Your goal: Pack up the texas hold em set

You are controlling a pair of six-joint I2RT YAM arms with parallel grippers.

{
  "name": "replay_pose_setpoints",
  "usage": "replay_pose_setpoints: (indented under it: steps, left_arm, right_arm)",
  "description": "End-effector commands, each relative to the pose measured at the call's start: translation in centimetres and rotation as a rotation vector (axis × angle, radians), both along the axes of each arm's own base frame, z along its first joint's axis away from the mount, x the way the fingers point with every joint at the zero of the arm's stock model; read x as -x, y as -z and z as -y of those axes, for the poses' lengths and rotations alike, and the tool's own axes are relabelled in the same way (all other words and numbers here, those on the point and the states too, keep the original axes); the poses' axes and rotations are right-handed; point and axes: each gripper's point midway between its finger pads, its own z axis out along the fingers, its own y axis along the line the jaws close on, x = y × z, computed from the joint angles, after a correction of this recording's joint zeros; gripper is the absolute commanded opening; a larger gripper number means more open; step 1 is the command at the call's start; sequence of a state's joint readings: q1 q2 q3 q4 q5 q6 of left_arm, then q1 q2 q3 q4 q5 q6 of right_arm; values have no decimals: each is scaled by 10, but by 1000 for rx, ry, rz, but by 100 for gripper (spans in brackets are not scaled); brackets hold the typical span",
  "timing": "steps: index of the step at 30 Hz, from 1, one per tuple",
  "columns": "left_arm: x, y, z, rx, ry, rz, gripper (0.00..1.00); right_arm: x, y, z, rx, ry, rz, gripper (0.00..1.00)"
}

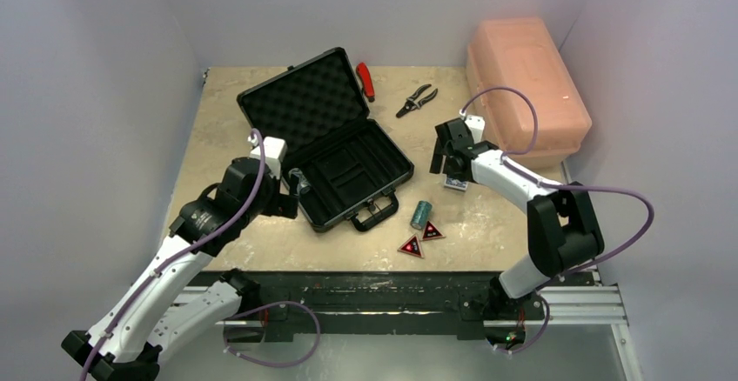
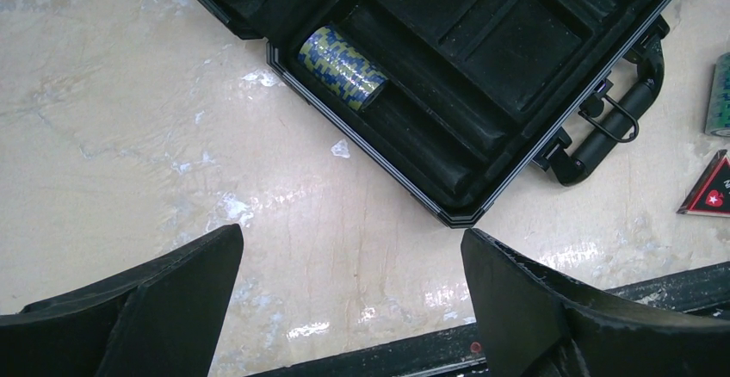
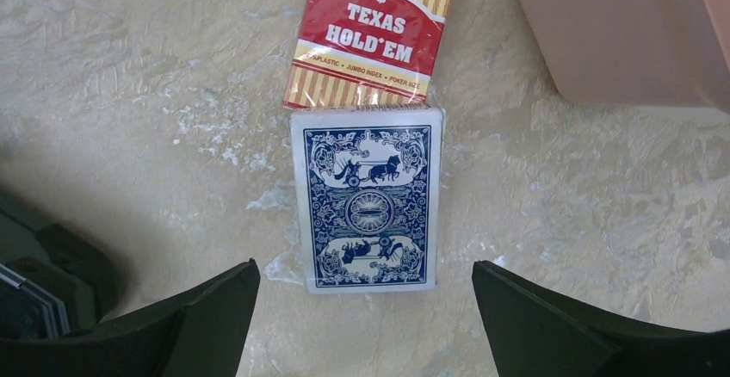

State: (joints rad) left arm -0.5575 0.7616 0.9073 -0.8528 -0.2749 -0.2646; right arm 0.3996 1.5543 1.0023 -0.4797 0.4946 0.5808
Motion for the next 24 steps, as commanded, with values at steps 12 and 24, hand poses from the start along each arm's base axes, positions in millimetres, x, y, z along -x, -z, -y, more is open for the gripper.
replay_pose_setpoints:
  steps: [12, 24]
  left_arm:
    - [-9, -14, 8, 15, 39, 40, 97]
    - [-10, -11, 12, 13, 52, 27, 97]
  right_arm:
    - [-36, 3, 9, -3, -33, 44, 98]
    - [-47, 16, 4, -34, -35, 21, 92]
